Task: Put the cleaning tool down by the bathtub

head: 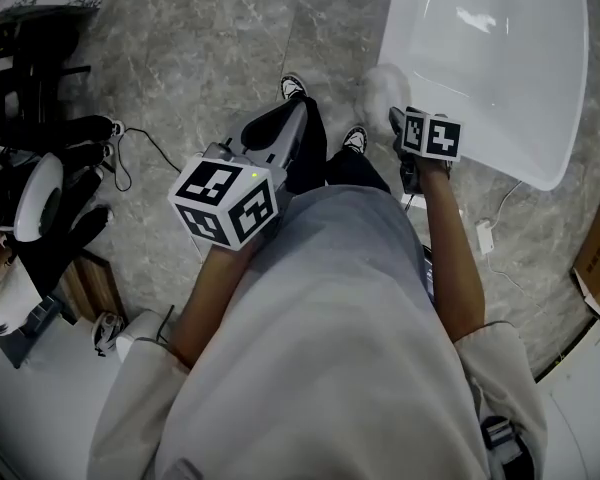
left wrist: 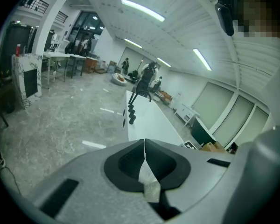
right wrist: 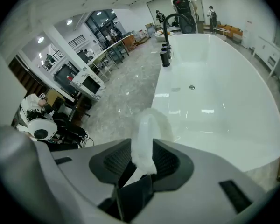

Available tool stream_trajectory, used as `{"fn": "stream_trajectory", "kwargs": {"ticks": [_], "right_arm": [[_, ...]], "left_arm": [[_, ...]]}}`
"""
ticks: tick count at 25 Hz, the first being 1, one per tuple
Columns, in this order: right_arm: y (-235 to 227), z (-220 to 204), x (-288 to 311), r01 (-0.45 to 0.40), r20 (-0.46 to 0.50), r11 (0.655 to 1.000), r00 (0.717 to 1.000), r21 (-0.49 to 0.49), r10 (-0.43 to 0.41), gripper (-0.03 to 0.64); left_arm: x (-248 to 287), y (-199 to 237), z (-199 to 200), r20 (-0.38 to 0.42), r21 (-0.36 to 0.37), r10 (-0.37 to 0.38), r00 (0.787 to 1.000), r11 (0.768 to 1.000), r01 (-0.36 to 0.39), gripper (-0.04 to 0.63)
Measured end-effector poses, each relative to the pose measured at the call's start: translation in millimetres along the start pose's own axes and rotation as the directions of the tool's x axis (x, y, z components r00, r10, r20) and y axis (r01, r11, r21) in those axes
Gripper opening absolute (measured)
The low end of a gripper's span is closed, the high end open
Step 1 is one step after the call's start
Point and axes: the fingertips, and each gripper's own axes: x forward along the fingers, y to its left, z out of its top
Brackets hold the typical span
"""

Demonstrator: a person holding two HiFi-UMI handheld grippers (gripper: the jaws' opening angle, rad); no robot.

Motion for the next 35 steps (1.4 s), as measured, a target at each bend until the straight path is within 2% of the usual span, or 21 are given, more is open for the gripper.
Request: {"fn": "stream_trajectory", "kwargs": {"ticks": [13,22,27,35], "right_arm": [[11.5,16.6,-30.8,-0.062,0.083,0.998,0.994,-0.024,0.064,0.13],[16.6,33.4,-58.2,-0.087,0.151,0.995,0.984,-0.052,0.094,0.1],[17.8,43.3,-75.0,-0.115,0.198,0.993,0.973,-0.039,0.121,0.093],[24.8,55.4,-100.8,-0.149,0.256,0.985,0.952,-0.082,0.165,0.071]], "left_arm": [[0.7,-10.8,-8.9,0.0,0.005,-0.003,1.0,1.0,0.003,0.009],[1.9,-14.5,-9.5,0.001,0.005,-0.002,1.0,1.0,0.002,0.009],[2.8,-17.1,-8.2,0.0,0.016,-0.002,1.0,1.0,0.002,0.009],[6.3,-21.9,-13.2,-0.009,0.025,-0.005,1.0,1.0,0.006,0.009]]}}
